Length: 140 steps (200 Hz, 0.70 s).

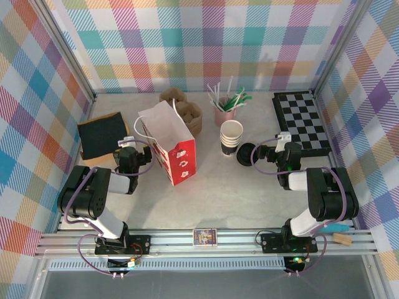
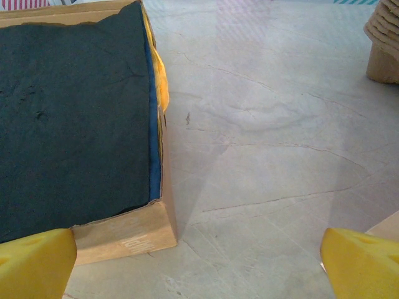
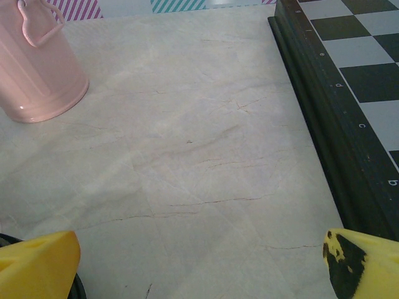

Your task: Pack the takeout coffee

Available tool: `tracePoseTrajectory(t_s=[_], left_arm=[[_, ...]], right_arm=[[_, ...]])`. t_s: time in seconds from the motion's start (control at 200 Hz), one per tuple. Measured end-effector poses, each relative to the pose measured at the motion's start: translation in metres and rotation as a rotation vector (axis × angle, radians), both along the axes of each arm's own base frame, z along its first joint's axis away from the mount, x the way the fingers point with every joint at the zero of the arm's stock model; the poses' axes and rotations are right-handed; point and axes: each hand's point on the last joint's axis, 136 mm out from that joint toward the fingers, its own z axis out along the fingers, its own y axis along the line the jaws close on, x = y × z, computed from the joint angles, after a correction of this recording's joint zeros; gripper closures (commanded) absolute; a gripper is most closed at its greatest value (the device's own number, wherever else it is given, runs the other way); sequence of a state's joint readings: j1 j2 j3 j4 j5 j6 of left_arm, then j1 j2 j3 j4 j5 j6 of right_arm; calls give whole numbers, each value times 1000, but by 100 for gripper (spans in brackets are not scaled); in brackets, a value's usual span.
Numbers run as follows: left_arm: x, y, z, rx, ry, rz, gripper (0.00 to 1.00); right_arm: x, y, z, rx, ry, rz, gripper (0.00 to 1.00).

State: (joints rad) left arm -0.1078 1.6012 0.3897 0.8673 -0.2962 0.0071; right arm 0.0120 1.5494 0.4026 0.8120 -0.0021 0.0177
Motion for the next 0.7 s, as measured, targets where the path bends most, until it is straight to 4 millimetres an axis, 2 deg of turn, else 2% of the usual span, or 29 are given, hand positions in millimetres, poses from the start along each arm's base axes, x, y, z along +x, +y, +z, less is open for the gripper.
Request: tracePoseTrajectory(t_s=[0.31,0.41,0.48,0.55,0.61,0.7], left_arm=[[0,0,0,-3,0,0,0],[-2,1,6,0,2,6,0],[-5,4,20,9,4,33,0],[-2,9,50,9,-14,73,0],[3,12,89,-1,-51,105,0],[6,19,153,-41,-115,165,0]], right_arm=[[0,0,0,1,1,2,0],[-6,6,10,3,1,38,0],[-11,13,34,3,-43,84,1],[-19,20,71,-1,-124,122,1],[-24,23,104,-6,-176,138,0],[-25,17,167,58,-196,70,1]])
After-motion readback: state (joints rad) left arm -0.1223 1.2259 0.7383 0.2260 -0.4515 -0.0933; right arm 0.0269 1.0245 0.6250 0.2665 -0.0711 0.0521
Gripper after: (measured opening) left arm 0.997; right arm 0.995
